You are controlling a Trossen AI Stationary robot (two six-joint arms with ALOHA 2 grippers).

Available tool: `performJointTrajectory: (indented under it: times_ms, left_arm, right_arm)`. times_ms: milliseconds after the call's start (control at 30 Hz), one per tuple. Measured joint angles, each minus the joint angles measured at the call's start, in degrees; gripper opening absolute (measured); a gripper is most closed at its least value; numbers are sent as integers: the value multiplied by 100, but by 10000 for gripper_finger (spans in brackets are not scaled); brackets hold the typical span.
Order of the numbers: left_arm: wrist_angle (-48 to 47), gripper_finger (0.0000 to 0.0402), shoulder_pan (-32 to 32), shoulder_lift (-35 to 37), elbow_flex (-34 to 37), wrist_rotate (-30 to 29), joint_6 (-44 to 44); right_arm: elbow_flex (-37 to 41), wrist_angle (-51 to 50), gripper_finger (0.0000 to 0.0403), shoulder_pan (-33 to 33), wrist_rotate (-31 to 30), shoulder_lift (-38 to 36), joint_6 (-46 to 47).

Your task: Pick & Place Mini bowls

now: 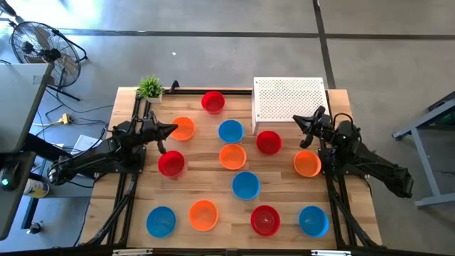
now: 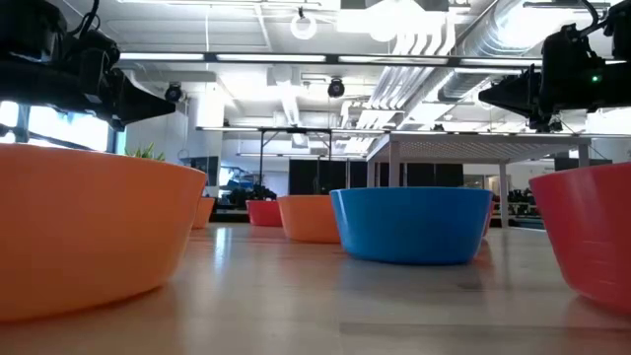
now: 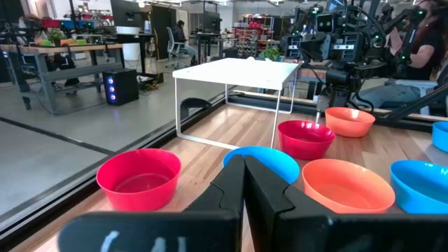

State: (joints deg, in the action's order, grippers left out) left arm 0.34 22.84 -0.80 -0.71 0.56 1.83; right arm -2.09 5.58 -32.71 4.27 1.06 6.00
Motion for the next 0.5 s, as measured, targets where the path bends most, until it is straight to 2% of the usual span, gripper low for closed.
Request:
performJointTrajectory:
  times_ms: [200, 267, 433, 500]
  left_arm:
    - [1, 1, 0, 1, 0, 0, 0]
    - [0, 1, 0, 2, 0, 0, 0]
    - [103, 1, 1, 1, 0, -164, 0]
    - [203, 1, 1, 2, 0, -206, 0]
  right_arm:
    - [0, 122, 0, 0, -911, 0, -454]
    - [-1, 254, 0, 0, -1021, -1, -114]
    - [0, 377, 0, 2, -831, -2, 1337]
    - [0, 500, 0, 1, -834, 0, 1537]
